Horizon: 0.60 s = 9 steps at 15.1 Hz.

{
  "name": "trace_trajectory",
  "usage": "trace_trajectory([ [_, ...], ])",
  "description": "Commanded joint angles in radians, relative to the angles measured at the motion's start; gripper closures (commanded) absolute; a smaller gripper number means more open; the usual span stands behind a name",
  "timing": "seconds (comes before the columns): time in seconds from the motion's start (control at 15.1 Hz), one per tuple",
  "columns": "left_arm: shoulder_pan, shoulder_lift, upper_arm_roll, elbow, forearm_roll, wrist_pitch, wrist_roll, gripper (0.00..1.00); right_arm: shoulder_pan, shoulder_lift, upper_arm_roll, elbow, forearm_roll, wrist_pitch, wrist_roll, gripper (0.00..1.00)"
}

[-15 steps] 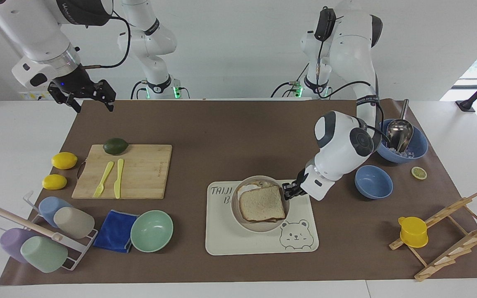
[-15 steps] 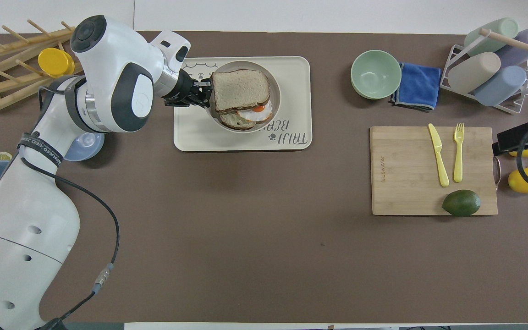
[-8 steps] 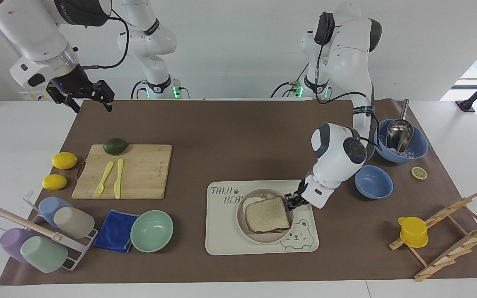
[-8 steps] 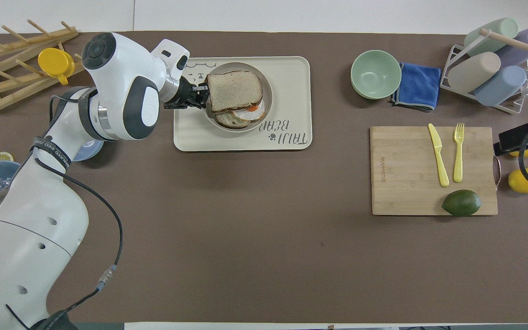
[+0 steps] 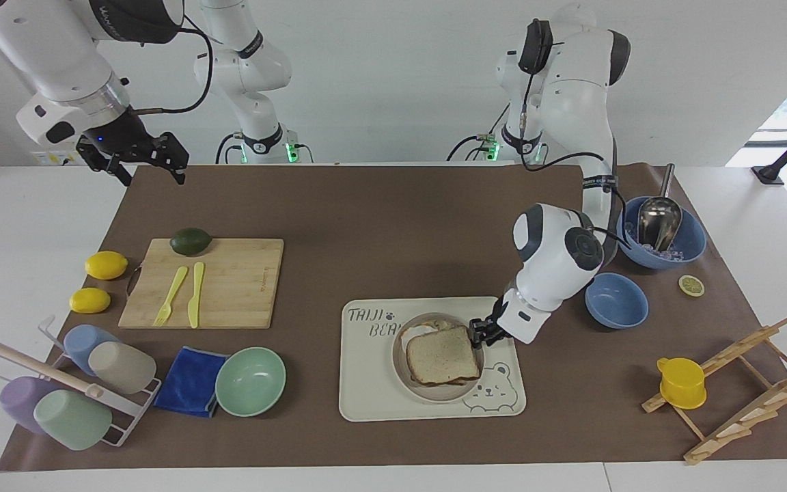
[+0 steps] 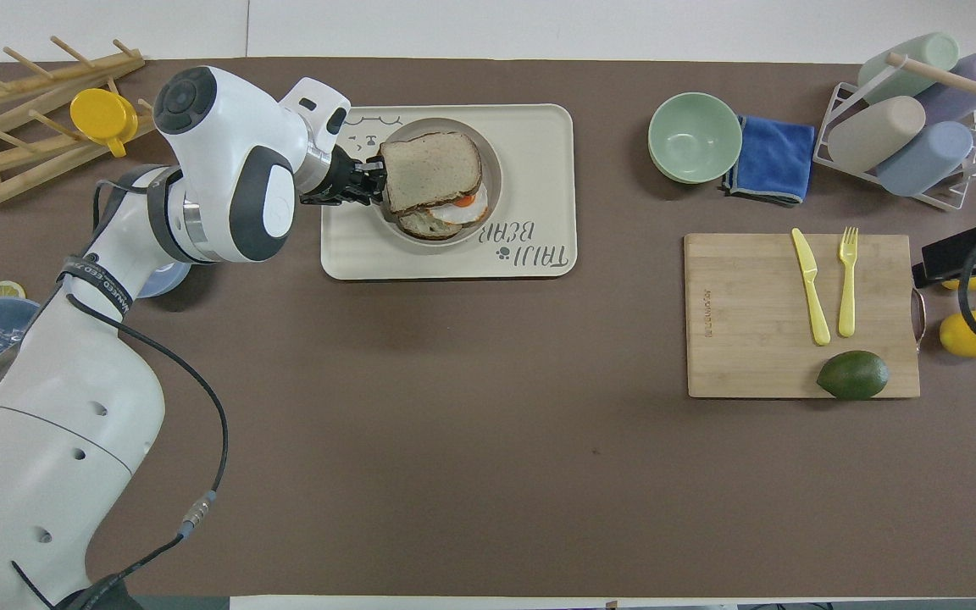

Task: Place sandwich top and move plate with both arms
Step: 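Slide the plate with the left gripper onto the bear tray, then open the left gripper and draw it back from the plate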

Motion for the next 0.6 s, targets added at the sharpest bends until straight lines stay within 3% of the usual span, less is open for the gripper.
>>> trace_trajectory([
  [0.0,0.006,-0.03,0.003,-0.017,0.069,-0.029,0.013,0.0,-0.004,-0.005,0.002,-0.006,-0.005,0.009,-0.016,0.0],
  [0.2,0.04,-0.043,0.003,0.012,0.163,-0.066,0.013,0.0,-0.004,-0.005,0.002,-0.006,-0.005,0.007,-0.017,0.0],
  [0.53,0.092,-0.19,0.004,0.003,0.212,-0.179,0.013,0.0,-0.006,-0.005,0.002,-0.006,-0.003,0.007,-0.019,0.0],
])
